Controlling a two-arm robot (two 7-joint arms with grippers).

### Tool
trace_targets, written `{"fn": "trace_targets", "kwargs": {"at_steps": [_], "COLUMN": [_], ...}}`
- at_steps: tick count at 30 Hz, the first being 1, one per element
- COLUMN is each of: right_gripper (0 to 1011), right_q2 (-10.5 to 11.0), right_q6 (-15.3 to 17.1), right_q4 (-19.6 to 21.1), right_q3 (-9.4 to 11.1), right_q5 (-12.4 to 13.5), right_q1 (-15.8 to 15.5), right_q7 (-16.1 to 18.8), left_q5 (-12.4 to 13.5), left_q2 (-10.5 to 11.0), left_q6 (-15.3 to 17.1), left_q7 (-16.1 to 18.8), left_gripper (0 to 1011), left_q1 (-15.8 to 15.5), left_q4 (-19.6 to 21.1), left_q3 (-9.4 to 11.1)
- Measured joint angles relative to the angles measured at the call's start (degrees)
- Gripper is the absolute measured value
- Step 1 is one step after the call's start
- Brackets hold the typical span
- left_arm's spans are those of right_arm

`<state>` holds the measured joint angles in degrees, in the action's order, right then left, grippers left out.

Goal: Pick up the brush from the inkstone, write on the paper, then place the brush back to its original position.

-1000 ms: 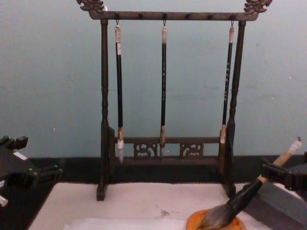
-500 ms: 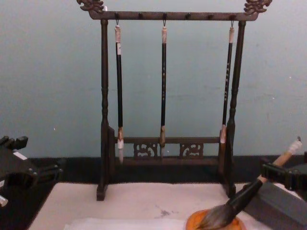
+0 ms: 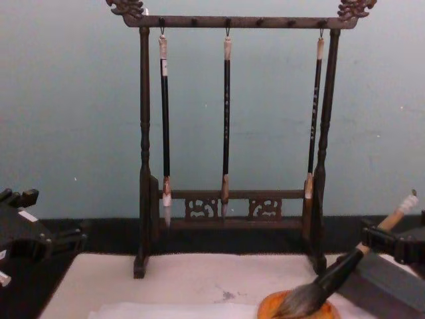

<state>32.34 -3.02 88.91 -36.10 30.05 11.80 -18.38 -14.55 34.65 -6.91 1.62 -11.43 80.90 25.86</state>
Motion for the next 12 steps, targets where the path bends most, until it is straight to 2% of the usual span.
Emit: {"fn": "trace_targets", "kwargs": {"at_steps": [12], "right_gripper": [1000], "right_q2": [0.0], "right_q6": [0.0], "right_q4": [0.0], "right_q3": [0.0], "right_q5": [0.0], "right_q1": [0.0], "right_q7": [0.0], "left_q5": [0.0], "left_q2": [0.0], "left_q6": [0.0], "left_q7": [0.0], "left_gripper": [1010], "left_q1": [0.0], "left_q4": [0.0], "left_q3": [0.0]}}
